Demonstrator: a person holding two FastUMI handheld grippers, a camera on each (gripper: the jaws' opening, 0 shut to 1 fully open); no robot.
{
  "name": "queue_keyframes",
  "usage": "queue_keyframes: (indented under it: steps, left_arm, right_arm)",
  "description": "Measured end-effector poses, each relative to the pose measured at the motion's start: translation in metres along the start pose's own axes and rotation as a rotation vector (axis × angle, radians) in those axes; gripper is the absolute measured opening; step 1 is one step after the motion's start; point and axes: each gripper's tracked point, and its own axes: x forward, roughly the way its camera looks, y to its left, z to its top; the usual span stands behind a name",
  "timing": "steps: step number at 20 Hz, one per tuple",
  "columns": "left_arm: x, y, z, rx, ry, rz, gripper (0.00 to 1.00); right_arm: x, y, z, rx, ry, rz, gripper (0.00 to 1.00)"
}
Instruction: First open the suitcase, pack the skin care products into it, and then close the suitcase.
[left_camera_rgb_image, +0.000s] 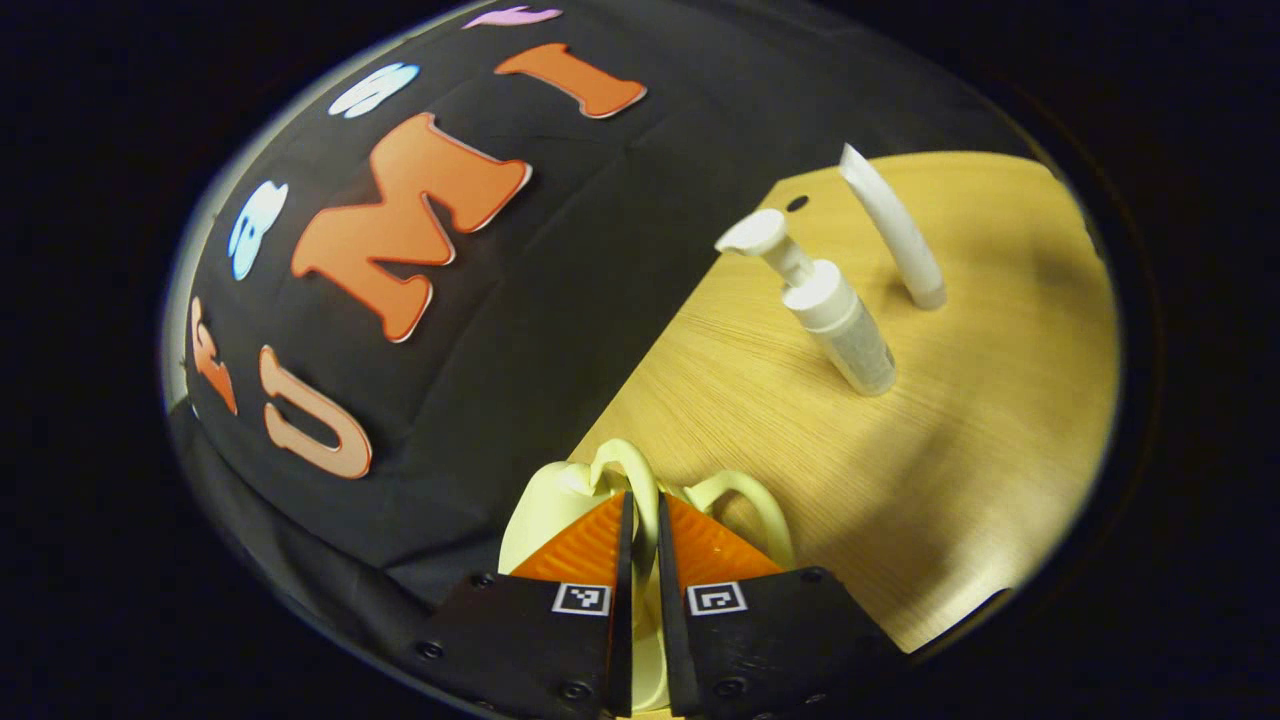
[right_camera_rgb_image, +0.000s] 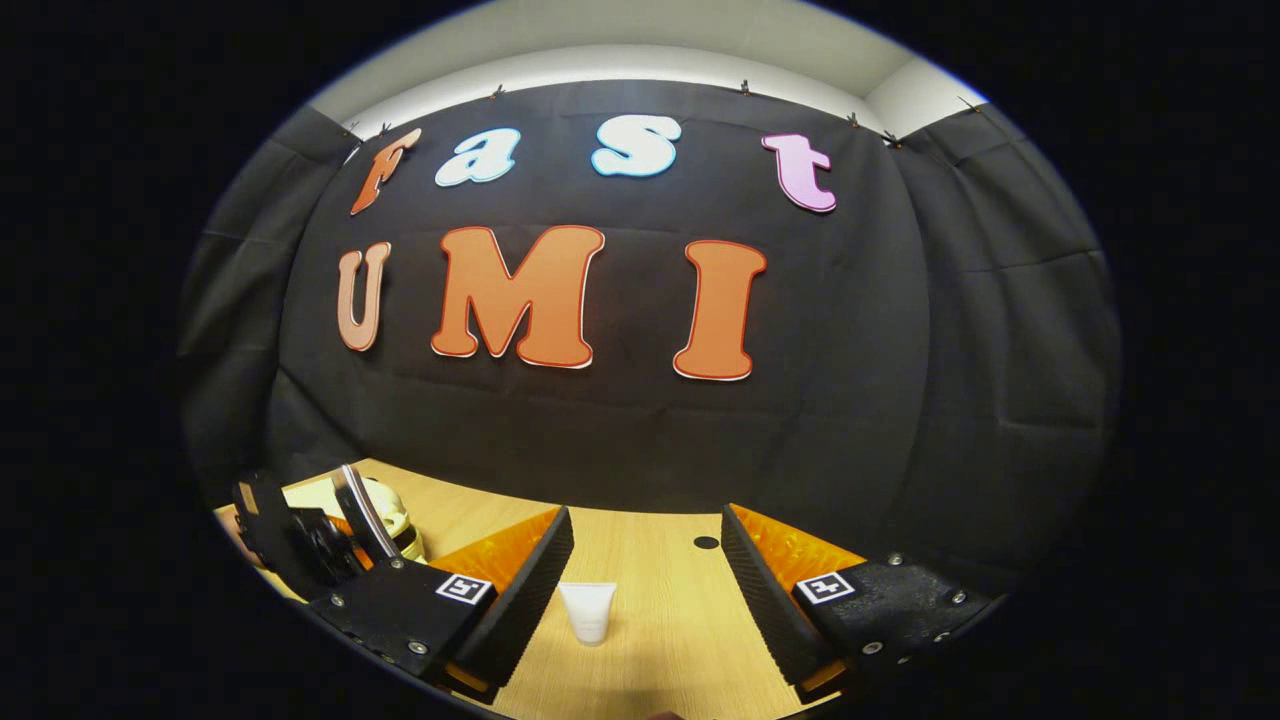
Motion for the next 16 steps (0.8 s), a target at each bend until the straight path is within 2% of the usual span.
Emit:
queue_keyframes:
  steps: [7, 12, 16]
  left_arm:
    - [-0.007, 0.047, 0.01, -0.406, -0.011, 0.062, 0.17]
    - [-0.018, 0.057, 0.013, -0.503, -0.037, 0.103, 0.18]
    - [-0.02, 0.066, 0.013, -0.638, -0.056, 0.052, 0.18]
  right_arm:
    - [0.006, 0.024, 0.014, -0.022, -0.035, 0.096, 0.95]
    - [0.011, 0.046, 0.018, -0.043, -0.03, 0.12, 0.95]
    - [0.017, 0.065, 0.022, -0.054, -0.03, 0.1, 0.95]
